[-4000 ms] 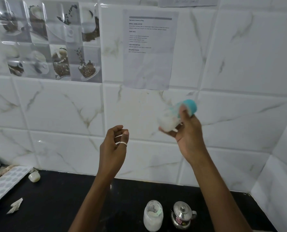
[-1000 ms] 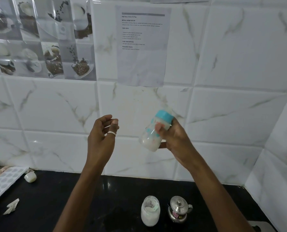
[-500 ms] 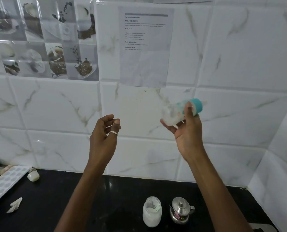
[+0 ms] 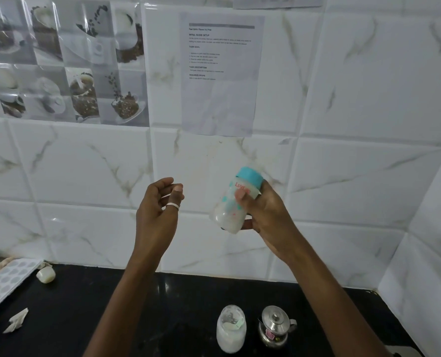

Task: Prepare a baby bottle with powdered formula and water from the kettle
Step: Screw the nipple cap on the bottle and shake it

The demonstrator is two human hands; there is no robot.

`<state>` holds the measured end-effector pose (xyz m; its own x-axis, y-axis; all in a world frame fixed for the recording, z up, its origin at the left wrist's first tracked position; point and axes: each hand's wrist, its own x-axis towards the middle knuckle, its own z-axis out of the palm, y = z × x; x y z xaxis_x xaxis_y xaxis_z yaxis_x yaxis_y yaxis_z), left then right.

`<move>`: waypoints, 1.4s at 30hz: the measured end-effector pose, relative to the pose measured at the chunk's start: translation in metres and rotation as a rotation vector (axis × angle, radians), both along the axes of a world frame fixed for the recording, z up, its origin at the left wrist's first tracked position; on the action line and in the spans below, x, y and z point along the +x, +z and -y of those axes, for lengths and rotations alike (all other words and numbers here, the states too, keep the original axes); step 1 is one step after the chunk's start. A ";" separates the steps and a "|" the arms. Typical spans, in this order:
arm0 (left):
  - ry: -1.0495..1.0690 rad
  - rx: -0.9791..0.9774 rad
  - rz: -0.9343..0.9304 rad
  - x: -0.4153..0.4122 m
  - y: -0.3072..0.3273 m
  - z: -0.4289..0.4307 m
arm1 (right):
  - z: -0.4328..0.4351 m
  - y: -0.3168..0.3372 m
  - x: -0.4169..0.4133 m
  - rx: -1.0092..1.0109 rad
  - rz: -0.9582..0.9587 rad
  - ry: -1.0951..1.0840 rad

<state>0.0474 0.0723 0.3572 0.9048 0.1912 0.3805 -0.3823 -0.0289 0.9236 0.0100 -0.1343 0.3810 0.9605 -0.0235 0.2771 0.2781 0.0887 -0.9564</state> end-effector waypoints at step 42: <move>0.006 0.026 0.022 -0.003 0.005 -0.003 | 0.009 0.002 -0.002 0.036 0.060 -0.046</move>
<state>0.0445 0.0753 0.3622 0.8950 0.1866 0.4050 -0.4021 -0.0549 0.9139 0.0079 -0.1434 0.3830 0.9400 -0.0781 0.3320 0.3391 0.1089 -0.9344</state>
